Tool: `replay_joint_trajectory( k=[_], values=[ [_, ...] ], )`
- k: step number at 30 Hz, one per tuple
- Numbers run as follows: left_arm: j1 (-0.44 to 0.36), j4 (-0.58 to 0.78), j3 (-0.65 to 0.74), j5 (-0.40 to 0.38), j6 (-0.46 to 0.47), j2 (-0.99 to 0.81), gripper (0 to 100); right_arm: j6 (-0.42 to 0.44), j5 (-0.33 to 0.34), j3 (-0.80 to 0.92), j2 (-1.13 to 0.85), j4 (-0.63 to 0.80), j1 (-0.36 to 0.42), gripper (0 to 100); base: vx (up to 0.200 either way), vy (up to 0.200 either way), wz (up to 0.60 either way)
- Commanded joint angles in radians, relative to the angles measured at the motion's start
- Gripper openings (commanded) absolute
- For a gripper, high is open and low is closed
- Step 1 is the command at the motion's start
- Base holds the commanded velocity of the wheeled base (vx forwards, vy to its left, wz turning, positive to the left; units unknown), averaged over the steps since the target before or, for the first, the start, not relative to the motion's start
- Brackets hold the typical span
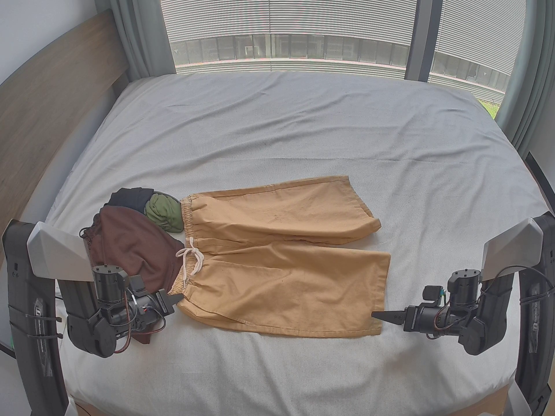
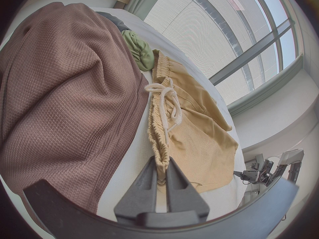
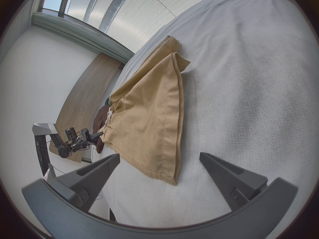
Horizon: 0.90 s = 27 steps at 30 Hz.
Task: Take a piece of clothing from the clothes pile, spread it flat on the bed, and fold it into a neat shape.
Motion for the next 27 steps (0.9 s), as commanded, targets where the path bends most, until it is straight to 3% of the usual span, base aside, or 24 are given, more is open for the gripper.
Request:
replay_joint_trajectory(
  k=[1,11,15,18,19,27],
  values=[
    [0.000,-0.003,0.000,0.000,-0.001,0.004,0,0.000,0.000,0.000,0.034,-0.010,0.025,100,0.000,0.000,0.00],
    [-0.005,-0.010,0.003,-0.002,0.001,0.002,0,0.002,-0.003,-0.006,0.046,-0.011,0.053,100,0.000,0.000,0.00],
    [-0.008,-0.019,0.006,0.000,0.001,0.002,0,-0.001,-0.077,-0.027,0.077,-0.031,0.080,100,0.000,0.000,0.00],
    [-0.008,-0.023,0.006,0.000,0.001,0.002,0,-0.001,-0.087,-0.030,0.097,-0.062,0.091,100,0.000,0.000,0.00],
    [-0.008,-0.023,0.006,0.000,0.001,0.002,0,-0.001,-0.087,-0.030,0.097,-0.060,0.091,0,0.000,0.000,0.00],
    [-0.007,-0.023,0.005,-0.002,0.001,0.005,0,-0.001,-0.086,-0.026,0.092,-0.060,0.090,0,0.000,0.000,0.00]
  ],
)
